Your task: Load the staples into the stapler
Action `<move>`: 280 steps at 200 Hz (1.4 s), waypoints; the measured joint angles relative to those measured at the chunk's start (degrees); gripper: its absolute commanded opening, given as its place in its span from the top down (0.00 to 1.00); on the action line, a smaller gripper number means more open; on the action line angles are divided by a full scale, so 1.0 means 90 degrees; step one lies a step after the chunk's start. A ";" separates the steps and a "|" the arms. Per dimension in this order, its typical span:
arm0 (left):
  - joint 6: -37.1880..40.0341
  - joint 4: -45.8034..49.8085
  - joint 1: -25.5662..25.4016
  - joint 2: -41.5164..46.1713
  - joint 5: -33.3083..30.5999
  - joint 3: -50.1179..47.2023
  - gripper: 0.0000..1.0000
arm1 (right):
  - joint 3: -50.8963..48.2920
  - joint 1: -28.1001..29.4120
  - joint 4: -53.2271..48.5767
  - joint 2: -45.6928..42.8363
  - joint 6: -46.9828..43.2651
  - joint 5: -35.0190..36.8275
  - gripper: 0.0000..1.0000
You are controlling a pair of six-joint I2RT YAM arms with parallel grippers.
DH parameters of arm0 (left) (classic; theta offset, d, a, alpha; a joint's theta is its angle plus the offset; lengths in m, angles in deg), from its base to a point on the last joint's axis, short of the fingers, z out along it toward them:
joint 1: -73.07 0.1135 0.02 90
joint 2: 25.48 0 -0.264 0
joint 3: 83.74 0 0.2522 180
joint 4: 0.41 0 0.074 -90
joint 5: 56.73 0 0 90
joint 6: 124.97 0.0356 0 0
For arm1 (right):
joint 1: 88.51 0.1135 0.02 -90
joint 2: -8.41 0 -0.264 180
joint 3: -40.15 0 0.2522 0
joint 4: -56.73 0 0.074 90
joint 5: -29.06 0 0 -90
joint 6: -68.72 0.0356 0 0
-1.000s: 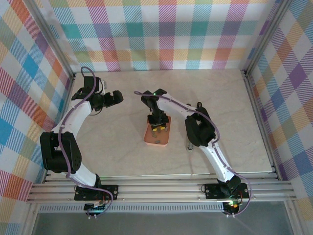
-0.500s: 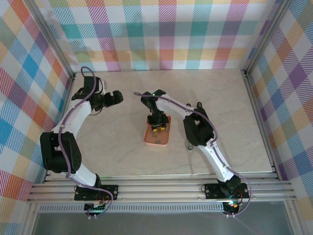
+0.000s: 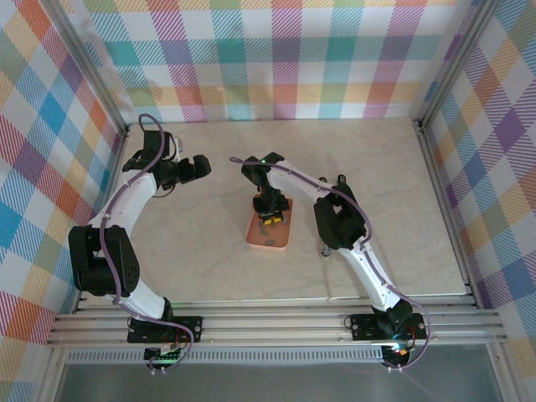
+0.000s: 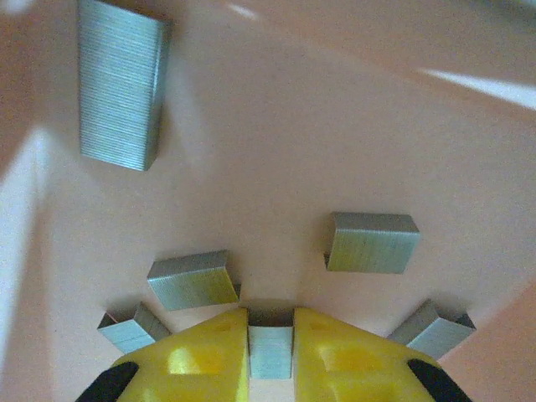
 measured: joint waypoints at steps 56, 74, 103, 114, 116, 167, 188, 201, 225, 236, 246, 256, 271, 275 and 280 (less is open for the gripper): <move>0.0102 -0.0182 -0.0131 0.0002 0.0187 0.0005 0.00 | -0.0933 -0.0005 0.0755 -0.0695 0.0129 0.0418 0.83; 0.0177 -0.0187 -0.0384 0.0000 0.0211 0.0053 0.00 | -0.1753 -0.0015 0.1161 -0.1472 0.0165 0.0622 0.83; 0.0274 -0.0189 -0.1001 -0.0075 0.0245 0.0357 0.01 | -0.3087 -0.0095 0.1681 -0.2926 0.0163 0.0923 0.83; 0.0294 -0.0194 -0.1222 -0.0146 0.0253 0.0495 0.01 | -0.3599 -0.0148 0.1814 -0.3485 0.0160 0.1035 0.83; 0.0294 -0.0192 -0.1265 -0.0160 0.0243 0.0517 0.01 | -0.3662 -0.0155 0.1829 -0.3546 0.0160 0.1047 0.83; 0.0090 -0.0189 -0.2358 -0.0617 -0.0182 0.0974 0.01 | -0.5918 -0.0908 0.2113 -0.5486 0.0012 0.1171 0.83; -0.0078 -0.0182 -0.2837 -0.0925 -0.0427 0.1297 0.01 | -0.6533 -0.1404 0.2106 -0.6088 -0.0036 0.1105 0.83; -0.0177 -0.0180 -0.3077 -0.1151 -0.0554 0.1552 0.01 | -0.6832 -0.1783 0.2072 -0.6448 -0.0036 0.1015 0.82; -0.0262 -0.0068 -0.3461 -0.1668 -0.0738 0.2176 0.01 | -0.7125 -0.2521 0.1989 -0.6943 -0.0056 0.0838 0.82; -0.0267 0.0017 -0.3585 -0.1936 -0.0760 0.2523 0.01 | -0.7135 -0.2844 0.1914 -0.7004 -0.0056 0.0760 0.83; -0.0267 0.0073 -0.3674 -0.2161 -0.0758 0.2824 0.01 | -0.7138 -0.3089 0.1846 -0.6975 -0.0056 0.0726 0.83; -0.0267 0.0124 -0.3755 -0.2363 -0.0755 0.3079 0.01 | -0.7138 -0.3257 0.1744 -0.6897 -0.0053 0.0724 0.83; -0.0270 0.0219 -0.3844 -0.2562 -0.0753 0.3344 0.01 | -0.7147 -0.3402 0.1581 -0.6725 -0.0051 0.0721 0.83; -0.0282 0.0226 -0.3861 -0.2599 -0.0753 0.3381 0.01 | -0.7155 -0.3439 0.1554 -0.6664 -0.0053 0.0726 0.83; -0.0287 0.0236 -0.3866 -0.2625 -0.0753 0.3410 0.01 | -0.7164 -0.3478 0.1515 -0.6591 -0.0053 0.0724 0.83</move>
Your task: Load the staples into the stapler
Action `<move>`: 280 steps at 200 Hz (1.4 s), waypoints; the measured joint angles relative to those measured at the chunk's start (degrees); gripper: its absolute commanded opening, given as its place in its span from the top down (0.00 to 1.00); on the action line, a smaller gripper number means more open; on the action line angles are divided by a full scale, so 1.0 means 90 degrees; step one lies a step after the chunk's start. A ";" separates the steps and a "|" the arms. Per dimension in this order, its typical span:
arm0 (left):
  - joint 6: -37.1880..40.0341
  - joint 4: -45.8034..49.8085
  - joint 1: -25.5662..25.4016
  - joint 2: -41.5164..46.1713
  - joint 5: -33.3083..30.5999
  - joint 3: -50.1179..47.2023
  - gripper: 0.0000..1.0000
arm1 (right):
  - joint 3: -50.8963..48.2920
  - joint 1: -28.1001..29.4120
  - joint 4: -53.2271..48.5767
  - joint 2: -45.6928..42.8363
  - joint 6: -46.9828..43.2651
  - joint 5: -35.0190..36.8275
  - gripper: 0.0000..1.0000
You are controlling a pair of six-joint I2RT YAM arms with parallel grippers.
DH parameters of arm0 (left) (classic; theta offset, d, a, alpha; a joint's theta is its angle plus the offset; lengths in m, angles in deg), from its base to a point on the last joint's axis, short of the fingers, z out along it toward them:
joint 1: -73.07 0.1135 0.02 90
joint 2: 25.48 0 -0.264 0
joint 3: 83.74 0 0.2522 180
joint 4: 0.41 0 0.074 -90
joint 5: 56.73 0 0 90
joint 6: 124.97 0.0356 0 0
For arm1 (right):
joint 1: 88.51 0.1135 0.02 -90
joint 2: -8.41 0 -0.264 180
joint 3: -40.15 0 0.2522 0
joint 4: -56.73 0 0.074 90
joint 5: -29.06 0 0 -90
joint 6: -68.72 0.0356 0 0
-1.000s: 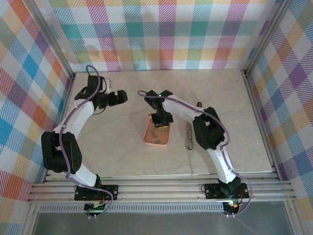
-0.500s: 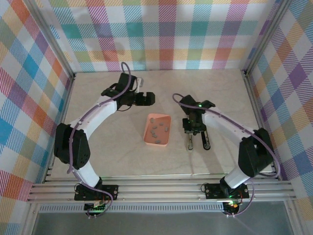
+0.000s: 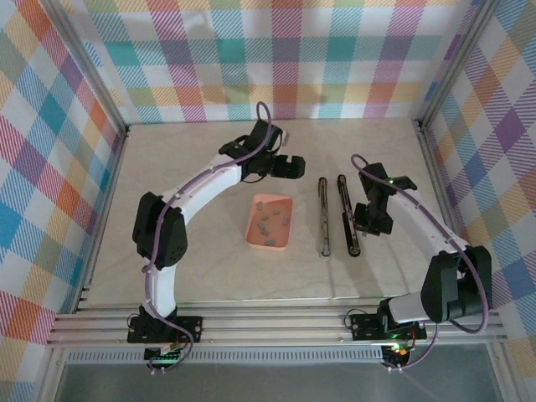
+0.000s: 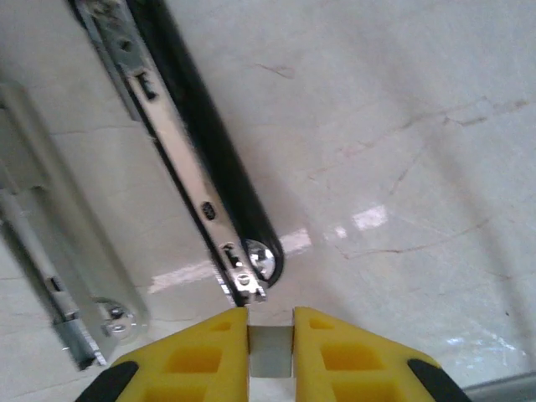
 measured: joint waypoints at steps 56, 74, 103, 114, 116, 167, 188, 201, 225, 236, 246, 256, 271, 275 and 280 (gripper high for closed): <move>-0.0022 0.0155 -0.0029 -0.0041 0.0000 0.0061 0.01 | -0.0066 -0.0085 -0.0066 0.0918 -0.0002 -0.0070 0.83; -0.0017 0.0175 -0.0029 -0.0041 -0.0002 0.0061 0.01 | -0.0163 -0.0083 0.0005 0.1044 -0.0002 -0.0131 0.83; 0.0029 0.0308 -0.0029 -0.0041 -0.0002 0.0073 0.00 | -0.0253 -0.0005 0.0097 0.1071 0.0002 -0.0253 0.83; 0.0056 0.0321 -0.0029 -0.0041 0.0000 0.0073 0.00 | -0.0253 0.0083 0.0131 0.1071 0.0022 -0.0299 0.84; 0.0066 0.0323 -0.0029 -0.0041 -0.0002 0.0075 0.00 | -0.0253 0.0109 0.0143 0.1071 0.0027 -0.0313 0.84; 0.0197 0.0469 0.0010 -0.0041 0.0017 0.0092 0.00 | -0.0250 0.0527 0.0253 0.1054 0.0253 -0.0447 0.84; 0.0226 0.0437 0.0097 -0.0029 0.0121 0.0061 0.00 | -0.0243 0.0551 0.0177 0.0877 0.0398 -0.0408 0.83; 0.0270 0.0379 0.0236 0.0029 0.0226 -0.0083 0.00 | -0.0216 0.0566 0.0136 0.0665 0.0503 -0.0379 0.83; 0.0444 0.0342 0.0590 0.0214 0.0420 -0.0381 0.00 | -0.0092 0.0716 0.0187 0.0219 0.0709 -0.0274 0.83; 0.0580 0.0345 0.0731 0.0323 0.0537 -0.0471 0.00 | -0.0034 0.0877 0.0262 0.0095 0.0801 -0.0223 0.83; 0.0702 0.0340 0.0852 0.0432 0.0617 -0.0546 0.00 | 0.0002 0.1071 0.0340 0.0032 0.0886 -0.0134 0.83; 0.0787 0.0333 0.0957 0.0554 0.0690 -0.0639 0.00 | 0.0019 0.1212 0.0413 0.0029 0.0935 -0.0061 0.83; 0.0845 0.0272 0.1037 0.0753 0.0775 -0.0840 0.00 | 0.0019 0.1375 0.0481 0.0083 0.0986 0.0024 0.83; 0.0850 0.0245 0.1047 0.0809 0.0799 -0.0911 0.00 | 0.0019 0.1396 0.0486 0.0109 0.1005 0.0058 0.83; 0.0850 0.0206 0.1047 0.0872 0.0821 -0.1003 0.00 | 0.0019 0.1404 0.0493 0.0136 0.1013 0.0092 0.83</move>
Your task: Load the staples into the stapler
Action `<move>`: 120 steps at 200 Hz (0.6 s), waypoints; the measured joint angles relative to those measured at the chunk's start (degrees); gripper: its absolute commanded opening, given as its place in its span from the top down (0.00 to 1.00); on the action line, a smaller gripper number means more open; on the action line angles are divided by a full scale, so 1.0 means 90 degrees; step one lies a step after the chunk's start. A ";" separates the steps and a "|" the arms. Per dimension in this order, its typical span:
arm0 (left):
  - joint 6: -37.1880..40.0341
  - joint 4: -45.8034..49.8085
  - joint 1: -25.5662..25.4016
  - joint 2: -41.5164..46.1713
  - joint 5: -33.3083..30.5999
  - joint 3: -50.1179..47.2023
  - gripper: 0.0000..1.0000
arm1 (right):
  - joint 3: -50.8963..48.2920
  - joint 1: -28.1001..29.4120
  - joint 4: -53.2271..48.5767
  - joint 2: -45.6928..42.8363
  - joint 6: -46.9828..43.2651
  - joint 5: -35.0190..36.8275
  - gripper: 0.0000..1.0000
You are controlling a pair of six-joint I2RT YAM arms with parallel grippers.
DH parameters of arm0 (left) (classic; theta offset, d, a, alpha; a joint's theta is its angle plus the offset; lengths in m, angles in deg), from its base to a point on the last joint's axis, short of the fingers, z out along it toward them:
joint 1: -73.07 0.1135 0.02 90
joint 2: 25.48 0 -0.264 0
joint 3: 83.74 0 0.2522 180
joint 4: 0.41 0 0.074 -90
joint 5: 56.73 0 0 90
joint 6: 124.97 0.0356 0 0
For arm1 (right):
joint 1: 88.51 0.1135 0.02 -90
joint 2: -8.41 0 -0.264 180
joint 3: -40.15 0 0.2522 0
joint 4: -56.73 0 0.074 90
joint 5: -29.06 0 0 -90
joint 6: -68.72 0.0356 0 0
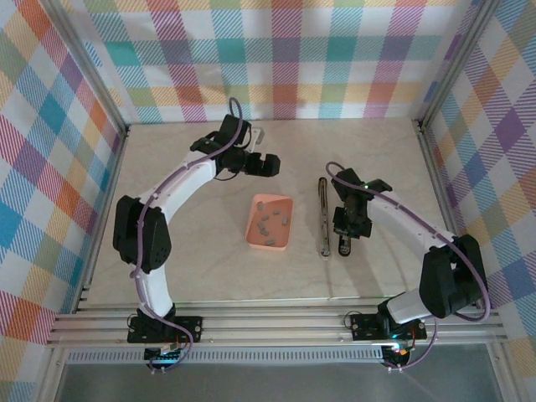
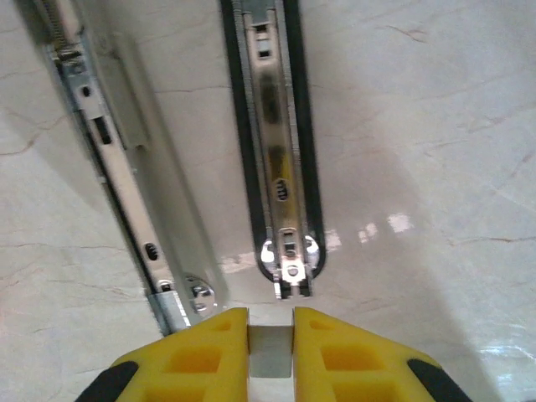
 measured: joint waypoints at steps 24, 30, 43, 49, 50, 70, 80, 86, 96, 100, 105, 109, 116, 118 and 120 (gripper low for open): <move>-0.0066 -0.0153 0.0000 0.0175 0.0143 -0.0406 0.00 | -0.0015 0.0005 0.0015 0.0061 0.0041 0.0177 0.82; -0.0085 -0.0187 0.0000 0.0189 0.0180 -0.0503 0.00 | -0.0027 0.0005 0.0015 0.0051 0.0044 0.0219 0.82; -0.0136 -0.0267 0.0000 0.0206 0.0216 -0.0719 0.00 | -0.0146 0.0002 0.0112 0.0002 0.0046 0.0272 0.82; -0.0160 -0.0277 0.0000 0.0209 0.0216 -0.0804 0.00 | -0.0216 0.0002 0.0141 -0.0029 0.0044 0.0279 0.82; -0.0165 -0.0279 0.0000 0.0214 0.0216 -0.0826 0.00 | -0.0236 0.0002 0.0146 -0.0034 0.0044 0.0277 0.82; -0.0240 -0.0296 0.0000 0.0274 0.0209 -0.1086 0.00 | -0.0444 0.0002 0.0202 -0.0075 0.0034 0.0248 0.83; -0.0257 -0.0294 0.0000 0.0304 0.0209 -0.1151 0.00 | -0.0478 0.0002 0.0202 -0.0053 0.0015 0.0240 0.83; -0.0274 -0.0296 0.0000 0.0316 0.0209 -0.1158 0.00 | -0.0478 0.0002 0.0206 -0.0032 0.0007 0.0240 0.83; -0.0294 -0.0316 0.0000 0.0321 0.0206 -0.1158 0.00 | -0.0478 0.0002 0.0253 -0.0010 -0.0032 0.0226 0.82; -0.0306 -0.0325 0.0000 0.0325 0.0206 -0.1158 0.00 | -0.0478 0.0002 0.0267 -0.0005 -0.0041 0.0223 0.82; -0.0335 -0.0345 0.0000 0.0330 0.0206 -0.1158 0.00 | -0.0478 0.0002 0.0294 -0.0005 -0.0073 0.0221 0.82; -0.0355 -0.0372 0.0000 0.0335 0.0206 -0.1161 0.00 | -0.0478 0.0002 0.0308 -0.0005 -0.0090 0.0219 0.82; -0.0391 -0.0415 0.0000 0.0340 0.0206 -0.1161 0.00 | -0.0478 0.0002 0.0342 -0.0005 -0.0138 0.0214 0.83; -0.0398 -0.0420 0.0000 0.0340 0.0204 -0.1161 0.00 | -0.0478 0.0002 0.0352 -0.0005 -0.0155 0.0209 0.83; -0.0401 -0.0435 0.0000 0.0342 0.0204 -0.1161 0.00 | -0.0478 0.0002 0.0364 -0.0005 -0.0168 0.0197 0.83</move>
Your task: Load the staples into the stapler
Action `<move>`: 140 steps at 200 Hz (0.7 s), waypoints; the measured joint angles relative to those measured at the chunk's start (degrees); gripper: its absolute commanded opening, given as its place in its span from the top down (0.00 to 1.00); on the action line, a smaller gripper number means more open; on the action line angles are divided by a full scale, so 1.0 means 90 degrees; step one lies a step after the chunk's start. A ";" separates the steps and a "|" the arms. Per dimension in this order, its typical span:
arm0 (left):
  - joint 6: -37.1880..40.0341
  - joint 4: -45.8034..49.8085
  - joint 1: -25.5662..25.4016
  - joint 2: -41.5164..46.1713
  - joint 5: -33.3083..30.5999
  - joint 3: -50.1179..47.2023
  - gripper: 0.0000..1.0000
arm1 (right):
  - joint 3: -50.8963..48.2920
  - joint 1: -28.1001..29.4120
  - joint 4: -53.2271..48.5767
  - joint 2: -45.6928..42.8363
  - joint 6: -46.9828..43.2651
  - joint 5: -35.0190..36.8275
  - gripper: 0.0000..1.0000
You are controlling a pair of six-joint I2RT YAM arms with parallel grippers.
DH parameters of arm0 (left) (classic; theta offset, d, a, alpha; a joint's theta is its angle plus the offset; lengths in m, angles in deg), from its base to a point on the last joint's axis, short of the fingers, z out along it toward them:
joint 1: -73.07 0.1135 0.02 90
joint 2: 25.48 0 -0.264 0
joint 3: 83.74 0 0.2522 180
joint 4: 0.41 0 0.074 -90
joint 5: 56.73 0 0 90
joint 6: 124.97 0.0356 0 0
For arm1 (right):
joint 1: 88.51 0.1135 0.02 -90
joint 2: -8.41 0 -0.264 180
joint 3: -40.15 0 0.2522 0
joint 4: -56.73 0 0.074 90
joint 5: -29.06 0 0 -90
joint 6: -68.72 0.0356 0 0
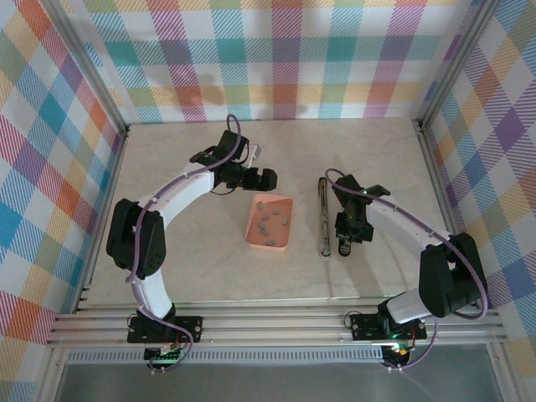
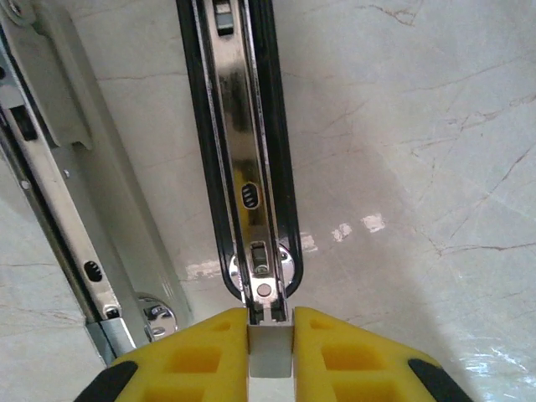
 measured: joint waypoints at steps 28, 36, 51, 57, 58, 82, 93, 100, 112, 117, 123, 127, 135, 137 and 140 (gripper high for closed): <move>-0.0017 -0.0029 0.0000 0.0005 0.0002 0.0000 0.00 | 0.0000 -0.0017 0.0102 0.0051 -0.0143 -0.0051 0.83; -0.0012 -0.0032 0.0000 0.0005 0.0005 0.0002 0.00 | 0.0000 -0.0017 0.0112 0.0061 -0.0180 -0.0075 0.83; 0.0010 -0.0036 0.0000 0.0005 0.0007 0.0010 0.00 | 0.0005 -0.0017 0.0129 0.0066 -0.0204 -0.0097 0.82; 0.0010 -0.0051 0.0000 0.0005 0.0007 0.0010 0.00 | 0.0010 -0.0017 0.0131 0.0066 -0.0214 -0.0114 0.82; 0.0010 -0.0053 0.0000 0.0005 0.0007 0.0010 0.00 | 0.0012 -0.0017 0.0131 0.0066 -0.0223 -0.0119 0.82; -0.0019 -0.0323 0.0000 0.0005 0.0002 -0.0005 0.00 | 0.0017 -0.0024 0.0226 0.0066 -0.0381 -0.0146 0.83; -0.0070 -0.0539 -0.0002 0.0005 -0.0024 -0.0061 0.00 | 0.0017 -0.0032 0.0311 0.0063 -0.0493 -0.0148 0.83; -0.0126 -0.0682 -0.0002 0.0005 -0.0053 -0.0121 0.00 | 0.0017 -0.0056 0.0379 0.0066 -0.0546 -0.0158 0.83; -0.0180 -0.0840 -0.0019 0.0005 -0.0126 -0.0211 0.00 | 0.0017 -0.0068 0.0534 0.0063 -0.0668 -0.0180 0.83; -0.0189 -0.0884 -0.0024 0.0005 -0.0155 -0.0236 0.00 | 0.0017 -0.0073 0.0593 0.0056 -0.0702 -0.0194 0.83; -0.0199 -0.0928 -0.0036 0.0005 -0.0197 -0.0255 0.00 | 0.0017 -0.0073 0.0656 0.0051 -0.0750 -0.0197 0.83; -0.0206 -0.0950 -0.0051 0.0005 -0.0228 -0.0255 0.00 | 0.0019 -0.0073 0.0699 0.0029 -0.0794 -0.0197 0.83; -0.0211 -0.1020 -0.0087 0.0005 -0.0289 -0.0255 0.00 | 0.0024 -0.0073 0.0765 -0.0019 -0.0835 -0.0192 0.82; -0.0209 -0.1037 -0.0102 0.0005 -0.0299 -0.0255 0.00 | 0.0024 -0.0073 0.0775 -0.0041 -0.0838 -0.0192 0.82; -0.0209 -0.1056 -0.0124 0.0005 -0.0333 -0.0253 0.00 | 0.0024 -0.0073 0.0797 -0.0070 -0.0855 -0.0189 0.82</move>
